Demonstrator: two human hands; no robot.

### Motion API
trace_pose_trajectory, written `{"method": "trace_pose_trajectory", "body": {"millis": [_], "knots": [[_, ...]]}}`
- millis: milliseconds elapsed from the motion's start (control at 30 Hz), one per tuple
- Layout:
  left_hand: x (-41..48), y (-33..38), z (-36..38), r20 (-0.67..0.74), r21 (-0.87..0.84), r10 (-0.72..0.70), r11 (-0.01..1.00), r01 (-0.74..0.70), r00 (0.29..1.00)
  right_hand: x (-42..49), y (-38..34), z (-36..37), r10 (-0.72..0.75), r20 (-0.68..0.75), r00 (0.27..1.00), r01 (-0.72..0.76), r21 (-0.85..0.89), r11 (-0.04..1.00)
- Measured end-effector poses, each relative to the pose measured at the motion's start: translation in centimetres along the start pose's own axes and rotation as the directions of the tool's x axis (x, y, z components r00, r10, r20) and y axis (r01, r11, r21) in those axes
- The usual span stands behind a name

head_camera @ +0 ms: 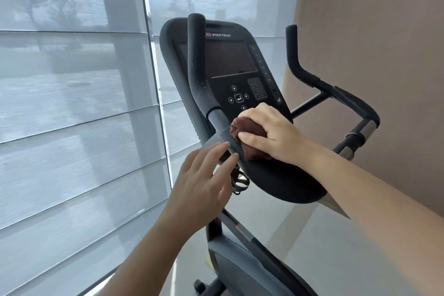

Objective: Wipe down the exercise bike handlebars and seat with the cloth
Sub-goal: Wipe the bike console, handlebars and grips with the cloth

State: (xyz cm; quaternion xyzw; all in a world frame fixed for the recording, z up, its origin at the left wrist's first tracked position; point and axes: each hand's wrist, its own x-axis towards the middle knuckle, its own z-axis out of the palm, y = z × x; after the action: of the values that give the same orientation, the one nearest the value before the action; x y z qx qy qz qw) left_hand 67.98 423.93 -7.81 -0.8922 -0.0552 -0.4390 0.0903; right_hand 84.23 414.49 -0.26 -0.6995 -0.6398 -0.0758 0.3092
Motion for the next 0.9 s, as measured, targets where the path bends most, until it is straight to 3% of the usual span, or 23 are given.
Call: {"method": "trace_pose_trajectory", "body": {"millis": [333, 567, 733, 900], "knots": [[2.6, -4.6, 1.1, 0.145, -0.047, 0.07, 0.997, -0.064, 0.987, -4.7, -1.1, -1.2, 0.072, -0.029, 0.997, -0.077, -0.22, 0.972], [4.8, -6.9, 2.5, 0.103, -0.045, 0.186, 0.982, -0.182, 0.977, 0.2, -1.9, 0.8, 0.141, -0.079, 0.987, -0.147, -0.065, 0.987], [5.3, -8.0, 3.9, 0.001, -0.1, 0.261, 0.961, -0.259, 0.965, -3.8, -1.2, -1.3, 0.108, 0.027, 0.994, -0.103, -0.135, 0.985], [6.6, -9.4, 5.1, -0.044, -0.154, 0.365, 0.917, -0.367, 0.93, -1.8, -1.8, -0.6, 0.168, -0.009, 0.986, -0.168, -0.131, 0.977]]}}
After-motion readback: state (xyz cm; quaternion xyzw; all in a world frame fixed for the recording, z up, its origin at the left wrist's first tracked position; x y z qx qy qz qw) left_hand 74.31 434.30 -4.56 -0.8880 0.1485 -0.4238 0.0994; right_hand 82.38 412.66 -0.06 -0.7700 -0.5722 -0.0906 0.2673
